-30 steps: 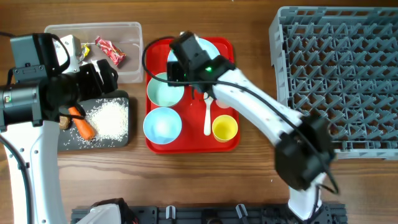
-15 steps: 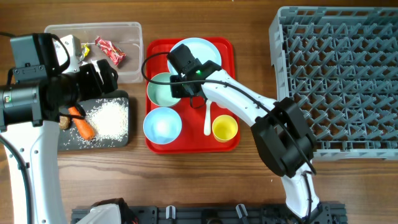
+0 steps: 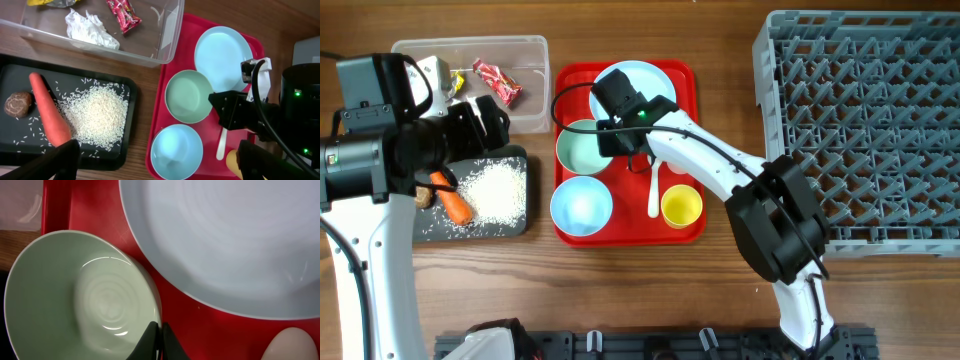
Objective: Sort waste into correct bins and load items into the dishwasher rack
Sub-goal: 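Carry the green bowl to the dish rack and set it upright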
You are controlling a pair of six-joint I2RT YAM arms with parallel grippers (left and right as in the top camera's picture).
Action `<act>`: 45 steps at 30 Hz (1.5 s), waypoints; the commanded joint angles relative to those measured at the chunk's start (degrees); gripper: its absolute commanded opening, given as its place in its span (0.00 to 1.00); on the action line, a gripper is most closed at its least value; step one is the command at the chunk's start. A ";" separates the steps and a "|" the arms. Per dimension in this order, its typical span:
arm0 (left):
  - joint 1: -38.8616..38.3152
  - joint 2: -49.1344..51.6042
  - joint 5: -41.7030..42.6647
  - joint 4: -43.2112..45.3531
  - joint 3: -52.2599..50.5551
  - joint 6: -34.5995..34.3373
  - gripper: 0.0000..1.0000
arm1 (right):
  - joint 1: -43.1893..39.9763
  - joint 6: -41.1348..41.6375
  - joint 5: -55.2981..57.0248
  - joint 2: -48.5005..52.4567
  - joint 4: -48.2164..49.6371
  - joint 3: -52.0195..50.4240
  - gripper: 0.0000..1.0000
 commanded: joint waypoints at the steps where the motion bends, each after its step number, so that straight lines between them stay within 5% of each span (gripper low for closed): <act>1: 0.31 -0.13 -0.35 0.00 0.44 0.90 1.00 | -0.31 0.22 0.79 0.68 0.92 0.17 0.04; 15: 0.31 -0.13 -0.35 0.00 0.44 0.90 1.00 | -8.81 -13.11 13.14 -19.76 -2.32 2.16 0.04; 21: 0.31 -0.13 -0.35 0.00 0.44 0.90 1.00 | -12.13 -26.45 49.46 -25.66 -0.61 2.16 0.04; 25: 0.31 -0.13 -0.35 0.00 0.44 0.90 1.00 | -15.15 -34.58 60.94 -25.00 3.04 2.14 0.04; 33: 0.31 -0.13 -0.35 0.00 0.44 0.90 1.00 | -26.40 -43.36 61.22 -23.30 11.47 1.92 0.04; 42: 0.31 -0.13 -0.35 0.00 0.44 0.90 1.00 | -29.92 -68.78 60.78 -14.03 24.48 1.92 0.04; 45: 0.31 -0.13 -0.35 0.00 0.44 0.90 1.00 | -29.92 -71.38 62.62 -11.10 24.72 1.90 0.04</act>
